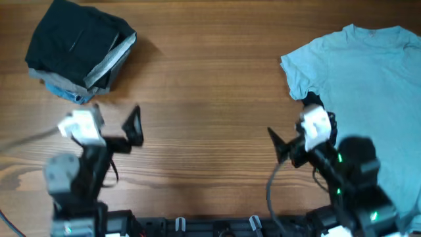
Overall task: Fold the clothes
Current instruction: 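Reach the right gripper to the light blue T-shirt and grasp it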
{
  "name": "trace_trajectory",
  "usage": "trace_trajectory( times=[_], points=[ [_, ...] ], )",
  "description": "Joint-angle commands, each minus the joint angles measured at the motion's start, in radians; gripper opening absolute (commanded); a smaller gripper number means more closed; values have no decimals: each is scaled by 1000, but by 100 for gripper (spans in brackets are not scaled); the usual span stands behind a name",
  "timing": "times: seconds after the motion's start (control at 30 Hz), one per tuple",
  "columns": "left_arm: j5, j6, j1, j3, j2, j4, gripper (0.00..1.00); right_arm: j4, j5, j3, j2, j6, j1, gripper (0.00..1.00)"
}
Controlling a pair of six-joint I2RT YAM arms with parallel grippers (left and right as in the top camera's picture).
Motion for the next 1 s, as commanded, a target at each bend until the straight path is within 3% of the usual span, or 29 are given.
trace_trajectory(
  times=[0.0, 0.1, 0.17, 0.33, 0.4, 0.57, 0.63, 0.7, 0.73, 0.77, 0.8, 0.83, 0.87, 0.93, 0.97],
  points=[
    [17, -20, 5, 307, 311, -219, 100, -154, -43, 323, 334, 24, 1, 100],
    [17, -20, 5, 542, 546, -423, 100, -317, -79, 566, 591, 24, 1, 100],
    [17, -16, 5, 602, 633, -460, 100, -298, -59, 616, 697, 25, 0, 100],
    [25, -17, 5, 602, 645, -460, 100, -175, 42, 616, 872, 346, -157, 100],
    [30, -17, 5, 602, 638, -470, 100, -146, 42, 616, 948, 364, -242, 87],
    [35, -17, 5, 602, 638, -471, 100, -94, 106, 615, 1183, 332, -306, 79],
    [35, -16, 5, 602, 638, -472, 100, -117, 113, 615, 1249, 338, -307, 64],
    [35, -16, 5, 602, 638, -478, 100, -130, 122, 615, 1289, 336, -308, 62],
    [35, -16, 5, 602, 638, -482, 100, -140, 138, 615, 1300, 337, -308, 50],
    [35, -16, 5, 602, 638, -483, 100, -151, 134, 615, 1312, 336, -309, 50],
    [35, -16, 5, 602, 638, -482, 100, -156, 126, 615, 1312, 325, -309, 56],
    [35, -16, 5, 602, 638, -482, 100, -150, 108, 615, 1312, 288, -309, 76],
    [35, -16, 5, 602, 638, -482, 100, -139, 85, 614, 1312, 265, -309, 82],
    [35, -16, 5, 602, 640, -481, 100, -72, 74, 593, 1313, 245, -309, 83],
    [35, -16, 5, 602, 642, -481, 100, -34, 74, 574, 1314, 240, -309, 78]
  ],
)
